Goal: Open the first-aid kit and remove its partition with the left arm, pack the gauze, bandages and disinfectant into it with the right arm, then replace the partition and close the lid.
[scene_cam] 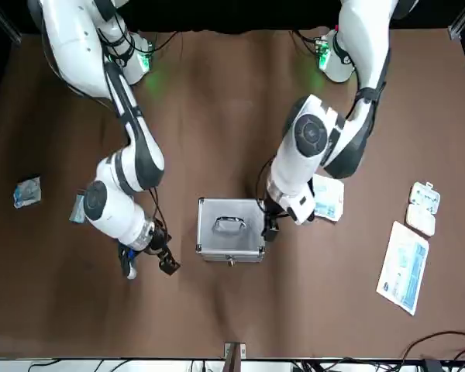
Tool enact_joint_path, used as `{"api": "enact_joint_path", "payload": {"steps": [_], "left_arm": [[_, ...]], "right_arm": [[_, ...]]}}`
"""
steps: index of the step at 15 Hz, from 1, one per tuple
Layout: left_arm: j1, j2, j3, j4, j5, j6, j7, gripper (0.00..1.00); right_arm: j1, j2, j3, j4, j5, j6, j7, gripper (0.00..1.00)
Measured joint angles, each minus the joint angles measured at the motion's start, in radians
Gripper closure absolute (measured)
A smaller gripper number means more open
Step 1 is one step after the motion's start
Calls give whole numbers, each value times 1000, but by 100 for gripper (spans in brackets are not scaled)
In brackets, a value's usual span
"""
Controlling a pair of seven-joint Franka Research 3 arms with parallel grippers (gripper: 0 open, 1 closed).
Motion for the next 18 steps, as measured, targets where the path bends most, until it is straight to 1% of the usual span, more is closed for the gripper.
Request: {"api": "enact_joint_path", "payload": {"steps": [1, 2, 4, 6, 8, 11, 15, 18], "left_arm": [[-10, 9, 0, 7, -14, 1, -20, 0], [-24, 20, 0, 12, -54, 2, -56, 0], [-36, 26, 0, 12, -71, 17, -86, 0], [-51, 33, 0, 13, -73, 35, -117, 0], [-65, 45, 0, 14, -73, 61, -127, 0], [-74, 65, 1, 14, -73, 96, -128, 0], [-83, 84, 2, 14, -73, 102, -128, 0], [-101, 101, 5, 15, -73, 117, -126, 0]], "right_arm": [[3, 20, 0, 12, 10, 20, 31, 1], [11, 65, 0, 49, 17, 31, 110, 1], [14, 121, 0, 100, 18, 33, 172, 1], [15, 170, 11, 138, 24, 32, 187, 2], [19, 201, 24, 156, 25, 33, 193, 3], [27, 220, 37, 171, 26, 33, 193, 3], [43, 223, 40, 180, 25, 26, 153, 4], [55, 224, 40, 180, 25, -4, 124, 4]]}}
